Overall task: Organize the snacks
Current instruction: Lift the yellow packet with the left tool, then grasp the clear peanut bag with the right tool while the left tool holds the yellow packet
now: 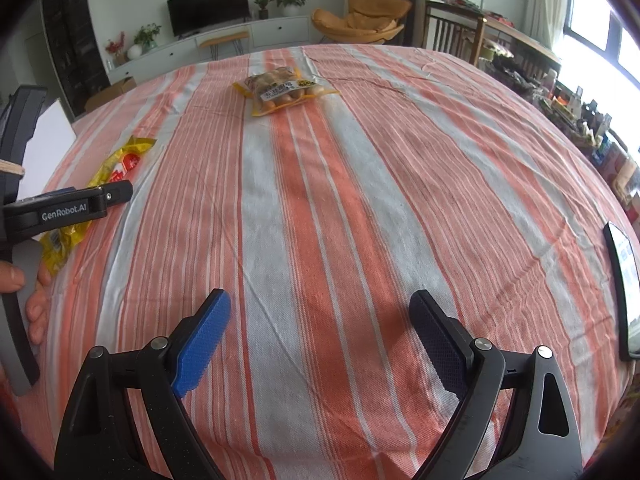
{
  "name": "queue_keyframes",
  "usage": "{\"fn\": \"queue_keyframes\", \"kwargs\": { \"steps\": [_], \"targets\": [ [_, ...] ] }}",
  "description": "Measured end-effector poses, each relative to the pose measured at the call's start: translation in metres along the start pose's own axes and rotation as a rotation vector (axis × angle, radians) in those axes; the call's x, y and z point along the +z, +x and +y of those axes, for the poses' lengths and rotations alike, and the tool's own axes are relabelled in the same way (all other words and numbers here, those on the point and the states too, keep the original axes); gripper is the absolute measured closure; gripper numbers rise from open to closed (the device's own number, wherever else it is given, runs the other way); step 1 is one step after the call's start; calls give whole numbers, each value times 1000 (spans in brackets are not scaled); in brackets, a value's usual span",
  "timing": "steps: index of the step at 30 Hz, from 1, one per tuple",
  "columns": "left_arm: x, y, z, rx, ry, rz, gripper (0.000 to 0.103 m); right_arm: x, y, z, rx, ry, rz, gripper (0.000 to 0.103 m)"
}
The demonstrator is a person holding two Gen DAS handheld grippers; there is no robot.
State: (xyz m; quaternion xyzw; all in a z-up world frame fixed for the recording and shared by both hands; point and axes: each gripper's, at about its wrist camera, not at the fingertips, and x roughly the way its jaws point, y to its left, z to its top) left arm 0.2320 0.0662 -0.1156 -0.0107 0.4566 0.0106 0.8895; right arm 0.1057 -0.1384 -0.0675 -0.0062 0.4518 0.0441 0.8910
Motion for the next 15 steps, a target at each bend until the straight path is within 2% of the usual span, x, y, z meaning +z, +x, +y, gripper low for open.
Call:
{"fn": "queue_keyframes", "kwargs": {
  "steps": [3, 7, 11, 15],
  "targets": [
    [0, 0, 1, 0, 0, 0, 0, 29, -7, -9, 64, 62, -62, 11],
    [0, 0, 0, -1, -1, 0, 0, 115, 7, 10, 62, -80, -123, 11],
    [0, 0, 0, -1, -1, 0, 0, 173, 61, 38, 43, -218, -38, 11],
    [0, 0, 1, -2, -1, 0, 0, 191, 107, 50, 34, -232, 55, 11]
  ]
}}
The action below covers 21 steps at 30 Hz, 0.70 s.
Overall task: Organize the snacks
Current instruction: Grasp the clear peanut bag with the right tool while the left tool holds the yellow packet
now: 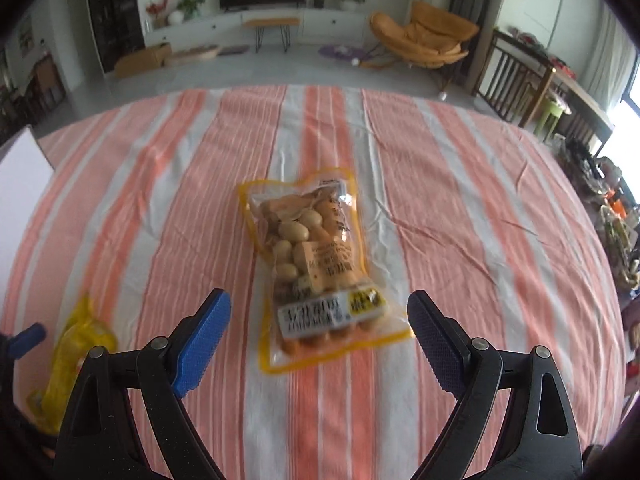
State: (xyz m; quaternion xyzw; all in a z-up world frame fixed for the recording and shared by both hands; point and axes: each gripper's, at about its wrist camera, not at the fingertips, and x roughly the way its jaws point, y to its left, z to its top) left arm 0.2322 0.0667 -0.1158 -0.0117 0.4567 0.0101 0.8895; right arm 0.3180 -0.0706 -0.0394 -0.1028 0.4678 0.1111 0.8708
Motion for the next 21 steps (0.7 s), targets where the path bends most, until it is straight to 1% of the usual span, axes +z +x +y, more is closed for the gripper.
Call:
{"fn": "queue_keyframes", "kwargs": {
  "steps": [4, 6, 7, 12, 14, 15, 16, 17, 18, 19, 20, 21],
  "targets": [
    [0, 0, 0, 0, 0, 0, 0, 2, 20, 7, -13, -30, 48, 11],
    [0, 0, 0, 0, 0, 0, 0, 1, 27, 13, -38, -58, 49, 11],
    [0, 0, 0, -1, -1, 0, 0, -1, 25, 13, -34, -53, 32, 11],
    [0, 0, 0, -1, -1, 1, 0, -2, 27, -5, -7, 30, 37, 11],
    [0, 0, 0, -2, -2, 1, 0, -1, 30, -14, 25, 85, 47, 10],
    [0, 0, 0, -2, -2, 1, 0, -1, 30, -18, 42, 110, 43, 13],
    [0, 0, 0, -2, -2, 1, 0, 0, 30, -20, 33, 105, 45, 13],
    [0, 0, 0, -2, -2, 1, 0, 1, 29, -20, 31, 93, 48, 18],
    [0, 0, 0, -2, -2, 1, 0, 1, 27, -19, 33, 91, 50, 28],
    [0, 0, 0, -2, -2, 1, 0, 0, 24, -19, 35, 89, 56, 30],
    [0, 0, 0, -2, -2, 1, 0, -1, 21, -20, 41, 85, 64, 35],
    [0, 0, 0, -2, -2, 1, 0, -3, 18, -19, 38, 80, 72, 36]
  ]
}}
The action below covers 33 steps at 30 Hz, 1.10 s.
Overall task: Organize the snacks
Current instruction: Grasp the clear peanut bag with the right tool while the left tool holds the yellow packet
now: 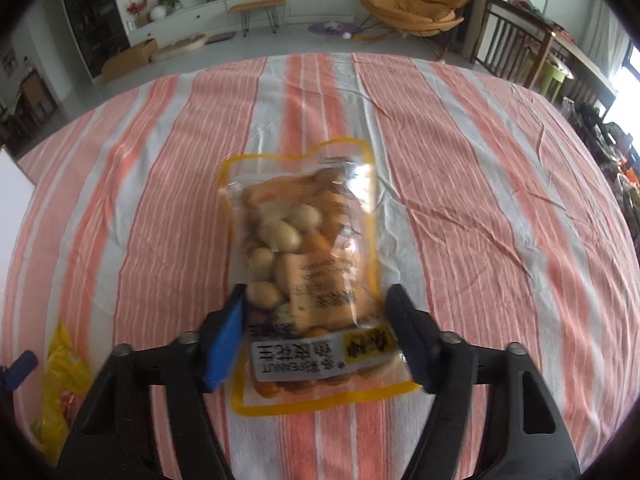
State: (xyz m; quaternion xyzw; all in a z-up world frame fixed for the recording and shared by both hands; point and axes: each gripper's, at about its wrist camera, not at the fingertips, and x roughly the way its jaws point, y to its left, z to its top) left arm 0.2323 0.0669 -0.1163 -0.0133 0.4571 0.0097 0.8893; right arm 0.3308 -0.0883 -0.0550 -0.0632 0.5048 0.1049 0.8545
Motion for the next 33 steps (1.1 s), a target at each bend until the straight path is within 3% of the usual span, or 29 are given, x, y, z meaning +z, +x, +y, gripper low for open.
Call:
{"fn": "queue_keyframes", "kwargs": {
  "steps": [7, 14, 16, 22, 26, 30, 32, 33],
  "targets": [
    [0, 0, 0, -1, -1, 0, 0, -63, -37, -13, 13, 71, 18, 36],
    [0, 0, 0, -2, -2, 0, 0, -168, -91, -15, -92, 142, -101, 34],
    [0, 0, 0, -2, -2, 0, 0, -181, -98, -15, -106, 164, -116, 34],
    [0, 0, 0, -9, 4, 5, 0, -184, -93, -15, -102, 158, -163, 31],
    [14, 4, 1, -79, 93, 178, 1, -185, -93, -15, -81, 150, -162, 26],
    [17, 5, -5, -94, 194, 216, 3, -179, -91, -16, -61, 148, -116, 19],
    [19, 4, -6, -116, 190, 203, 10, -167, -86, -14, -63, 120, -27, 19],
    [20, 1, -6, -113, 182, 184, 30, -160, -83, -15, -48, 106, 20, 19]
  ]
}}
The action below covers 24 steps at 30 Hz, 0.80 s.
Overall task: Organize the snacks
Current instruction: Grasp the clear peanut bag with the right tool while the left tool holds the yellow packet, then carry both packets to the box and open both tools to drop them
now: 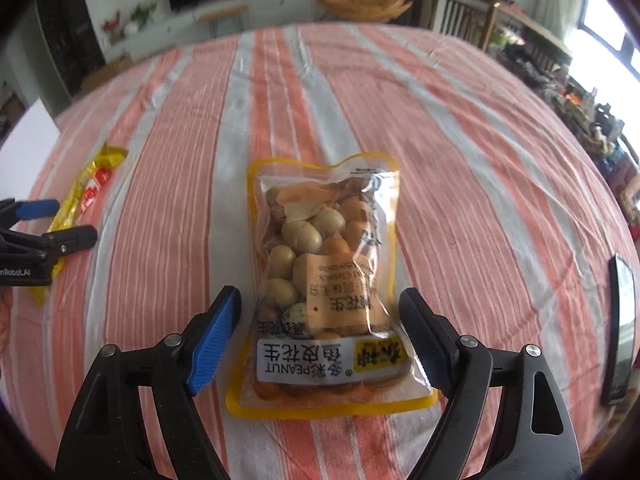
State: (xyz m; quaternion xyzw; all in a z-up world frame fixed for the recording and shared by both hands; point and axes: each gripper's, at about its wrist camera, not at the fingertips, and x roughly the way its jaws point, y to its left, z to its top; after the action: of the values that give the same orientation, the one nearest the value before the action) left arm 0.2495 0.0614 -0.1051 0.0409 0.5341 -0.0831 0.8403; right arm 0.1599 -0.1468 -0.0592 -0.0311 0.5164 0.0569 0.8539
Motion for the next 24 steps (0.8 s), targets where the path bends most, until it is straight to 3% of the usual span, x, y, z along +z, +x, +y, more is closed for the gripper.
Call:
{"fn": "queue_keyframes", "kwargs": {
  "steps": [1, 2, 3, 4, 7, 10, 13, 17, 21, 24],
  "targets": [
    [1, -5, -1, -8, -4, -22, 55, 9, 3, -1, 18, -21, 49, 20],
    [3, -5, -1, 16, -8, -16, 55, 14, 3, -4, 37, -22, 62, 26],
    [2, -6, 0, -1, -18, -15, 56, 17, 1, -11, 62, -3, 55, 41],
    [0, -10, 1, -30, -33, -31, 59, 20, 0, -20, 73, 17, 57, 44],
    [-13, -26, 10, -114, -145, -64, 64, 16, -8, -42, 164, 100, 84, 46],
    [-36, -52, 13, -251, -249, -130, 64, 1, -32, -56, 259, 188, 43, 46],
    [-54, -84, 13, -338, -288, -182, 64, -15, -60, -52, 335, 213, 0, 46],
    [-69, -143, 26, -392, -312, -276, 64, -20, -90, -28, 416, 212, -37, 46],
    [-87, -210, 59, -354, -328, -379, 63, -4, -127, 25, 495, 130, -81, 46],
    [-107, -247, 99, -233, -351, -408, 62, 12, -156, 77, 591, 52, -105, 46]
  ]
}}
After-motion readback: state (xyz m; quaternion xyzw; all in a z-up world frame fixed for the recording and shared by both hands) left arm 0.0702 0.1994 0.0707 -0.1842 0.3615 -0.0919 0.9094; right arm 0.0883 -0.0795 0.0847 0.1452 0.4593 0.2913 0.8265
